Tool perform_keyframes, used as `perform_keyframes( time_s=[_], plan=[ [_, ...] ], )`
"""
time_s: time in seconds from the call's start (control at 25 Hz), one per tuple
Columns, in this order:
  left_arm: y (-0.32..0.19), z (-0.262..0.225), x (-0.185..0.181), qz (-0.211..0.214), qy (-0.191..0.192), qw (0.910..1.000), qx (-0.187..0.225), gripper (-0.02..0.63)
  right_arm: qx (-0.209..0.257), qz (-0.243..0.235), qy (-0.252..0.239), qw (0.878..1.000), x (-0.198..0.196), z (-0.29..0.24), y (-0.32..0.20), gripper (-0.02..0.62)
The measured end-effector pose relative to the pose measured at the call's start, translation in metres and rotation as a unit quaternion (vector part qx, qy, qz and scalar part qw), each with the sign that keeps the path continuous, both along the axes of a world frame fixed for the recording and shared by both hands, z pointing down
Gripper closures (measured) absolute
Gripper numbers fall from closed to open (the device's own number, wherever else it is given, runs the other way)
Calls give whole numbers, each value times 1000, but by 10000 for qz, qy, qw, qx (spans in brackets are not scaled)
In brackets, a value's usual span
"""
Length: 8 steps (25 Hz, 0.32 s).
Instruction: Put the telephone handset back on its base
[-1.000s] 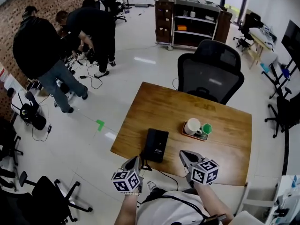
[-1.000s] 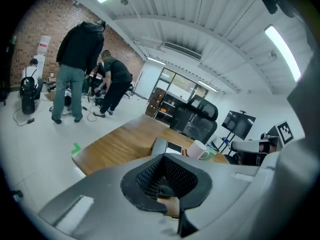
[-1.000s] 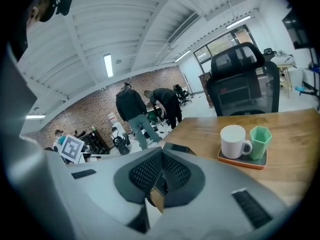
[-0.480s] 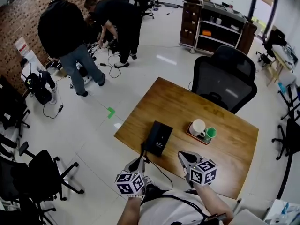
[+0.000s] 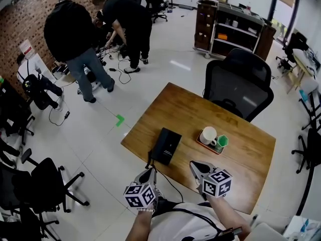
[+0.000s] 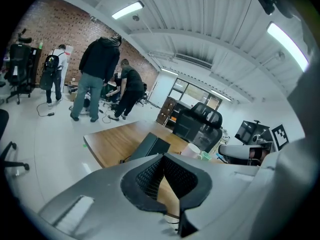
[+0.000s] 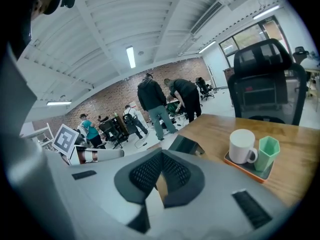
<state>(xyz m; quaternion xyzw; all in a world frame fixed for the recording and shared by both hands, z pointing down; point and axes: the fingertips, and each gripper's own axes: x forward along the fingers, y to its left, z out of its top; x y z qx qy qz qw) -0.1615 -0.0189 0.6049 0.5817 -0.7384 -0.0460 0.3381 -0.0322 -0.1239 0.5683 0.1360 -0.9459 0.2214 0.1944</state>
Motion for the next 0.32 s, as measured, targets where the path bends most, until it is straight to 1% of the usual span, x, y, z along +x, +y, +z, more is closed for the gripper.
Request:
perform_keyframes(
  time_s=[0.32],
  plan=[
    [6, 1, -8, -56, 6, 10000, -30, 606, 20, -36, -38, 10000, -9, -5, 4, 591]
  ],
)
